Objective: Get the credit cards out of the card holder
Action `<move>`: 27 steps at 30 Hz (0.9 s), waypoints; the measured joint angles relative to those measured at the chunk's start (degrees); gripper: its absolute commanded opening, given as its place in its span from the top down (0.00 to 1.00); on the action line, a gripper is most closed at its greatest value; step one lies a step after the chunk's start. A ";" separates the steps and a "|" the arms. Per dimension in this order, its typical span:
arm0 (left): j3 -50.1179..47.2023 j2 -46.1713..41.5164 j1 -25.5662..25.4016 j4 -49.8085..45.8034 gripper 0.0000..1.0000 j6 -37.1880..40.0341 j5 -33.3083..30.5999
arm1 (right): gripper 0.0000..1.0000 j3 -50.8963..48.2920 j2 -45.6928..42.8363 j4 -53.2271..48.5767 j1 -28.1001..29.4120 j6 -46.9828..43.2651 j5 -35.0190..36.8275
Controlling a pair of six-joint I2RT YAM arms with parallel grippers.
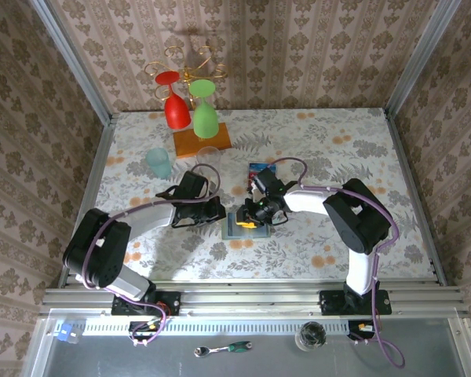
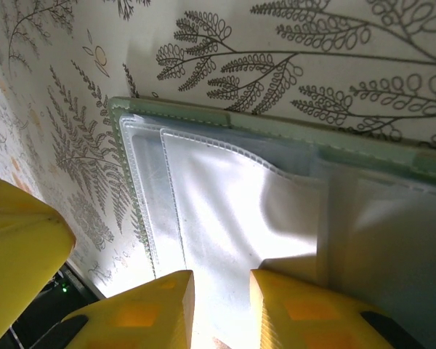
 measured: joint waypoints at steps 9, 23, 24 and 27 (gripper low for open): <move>-0.42 3.13 -0.70 3.91 0.93 -2.16 1.90 | 0.73 -1.68 -0.04 3.23 -0.66 0.79 -1.90; -0.42 5.25 -1.62 4.68 0.85 -2.99 2.78 | 0.73 -3.43 -0.07 6.49 -1.62 1.62 -4.28; -0.42 5.49 -1.62 4.52 0.84 -2.99 2.75 | 0.73 -3.58 -0.07 6.88 -1.68 1.75 -4.46; -0.39 6.10 -1.62 3.67 0.81 -2.97 2.75 | 0.74 -3.98 -0.07 7.52 -1.99 1.84 -5.09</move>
